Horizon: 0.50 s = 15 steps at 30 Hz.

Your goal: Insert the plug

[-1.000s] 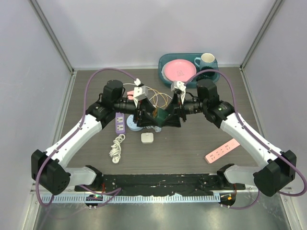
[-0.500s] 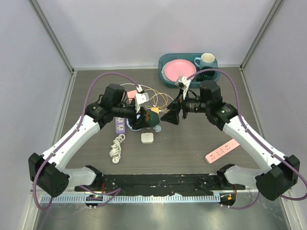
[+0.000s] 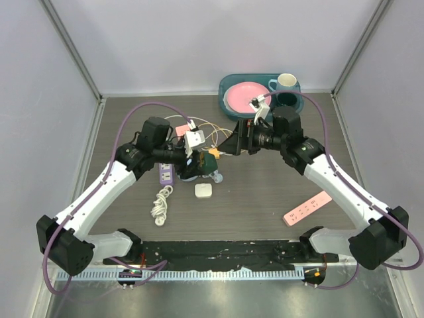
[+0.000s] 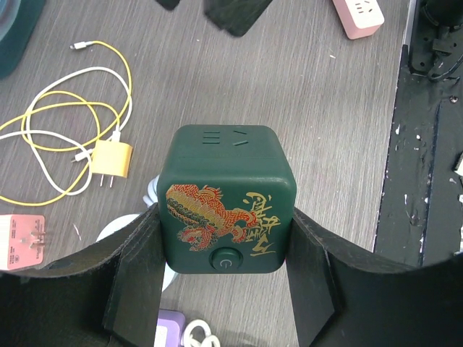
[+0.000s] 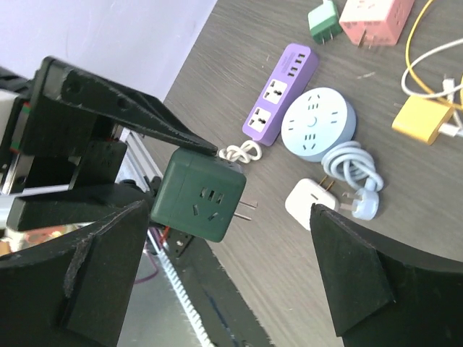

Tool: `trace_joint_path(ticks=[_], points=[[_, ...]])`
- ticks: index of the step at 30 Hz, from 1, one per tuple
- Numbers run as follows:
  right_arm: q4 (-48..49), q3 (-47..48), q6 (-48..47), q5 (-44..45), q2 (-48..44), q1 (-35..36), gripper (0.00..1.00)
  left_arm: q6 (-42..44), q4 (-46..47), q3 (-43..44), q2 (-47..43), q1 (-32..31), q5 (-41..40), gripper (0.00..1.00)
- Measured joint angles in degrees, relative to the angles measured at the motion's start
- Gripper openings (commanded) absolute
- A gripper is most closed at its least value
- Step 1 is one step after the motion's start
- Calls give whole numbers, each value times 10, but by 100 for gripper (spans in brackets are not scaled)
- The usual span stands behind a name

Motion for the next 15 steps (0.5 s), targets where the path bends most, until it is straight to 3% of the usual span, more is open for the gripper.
trace_joint_path(ticks=[8,12,15], points=[[3,-1,78,12,31,10,99,-28,28,0,6,0,-14,0],[65,-40,89,27,12,11,99,-124,77,0,19,0,-62,0],[130,-112,81,48,-31,13,99,-243,109,0,26,0,-132,0]])
